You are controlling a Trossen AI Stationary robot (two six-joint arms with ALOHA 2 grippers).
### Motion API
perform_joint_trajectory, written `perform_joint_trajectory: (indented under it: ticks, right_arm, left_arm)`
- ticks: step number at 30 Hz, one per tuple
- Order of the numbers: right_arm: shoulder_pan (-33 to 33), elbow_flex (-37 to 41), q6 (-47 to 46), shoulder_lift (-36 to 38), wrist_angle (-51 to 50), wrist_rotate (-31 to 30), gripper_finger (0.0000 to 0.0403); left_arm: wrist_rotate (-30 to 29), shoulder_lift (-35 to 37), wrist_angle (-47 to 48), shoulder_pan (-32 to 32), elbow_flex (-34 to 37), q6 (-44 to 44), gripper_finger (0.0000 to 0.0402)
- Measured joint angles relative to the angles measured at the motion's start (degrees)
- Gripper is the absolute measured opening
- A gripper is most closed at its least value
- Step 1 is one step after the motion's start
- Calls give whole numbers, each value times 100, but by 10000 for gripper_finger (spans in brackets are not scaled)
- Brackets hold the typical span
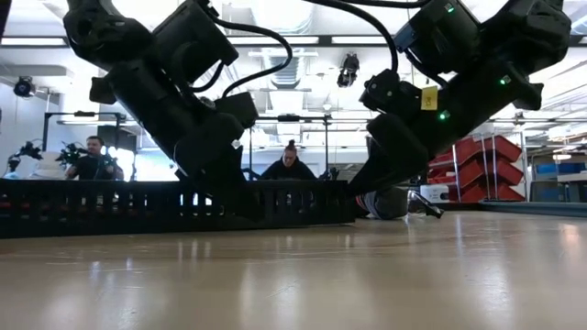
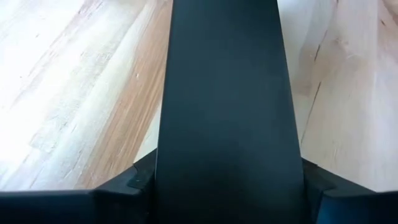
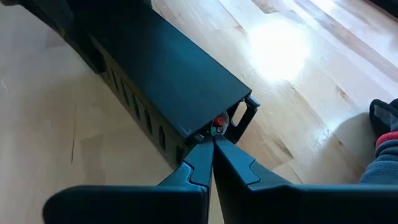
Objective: Ziptie cables
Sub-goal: Close the black cable duct
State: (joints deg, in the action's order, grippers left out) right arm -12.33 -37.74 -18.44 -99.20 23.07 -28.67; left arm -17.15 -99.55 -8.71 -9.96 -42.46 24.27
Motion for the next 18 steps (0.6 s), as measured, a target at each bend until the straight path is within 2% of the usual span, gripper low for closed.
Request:
perform_joint_trajectory:
  ticks: [2, 6, 9, 12, 18]
  right_arm:
    - [-8, 0, 0, 2, -13, 6, 0]
    - [-18, -5, -1, 8, -52, 109, 0]
    - [-48, -13, -79, 73, -300, 95, 0]
    - [-107, -13, -148, 94, -370, 53, 0]
    - [-236, -11, -264, 101, -276, -119, 0]
  left_arm:
    - [6, -2, -10, 2, 0, 0, 210]
    - [14, -9, -91, 14, -9, -15, 268]
    - [13, -4, -153, 49, -7, 4, 291]
    - [14, -15, -183, 129, -100, -111, 291]
    - [88, -120, -232, 324, -404, -663, 262]
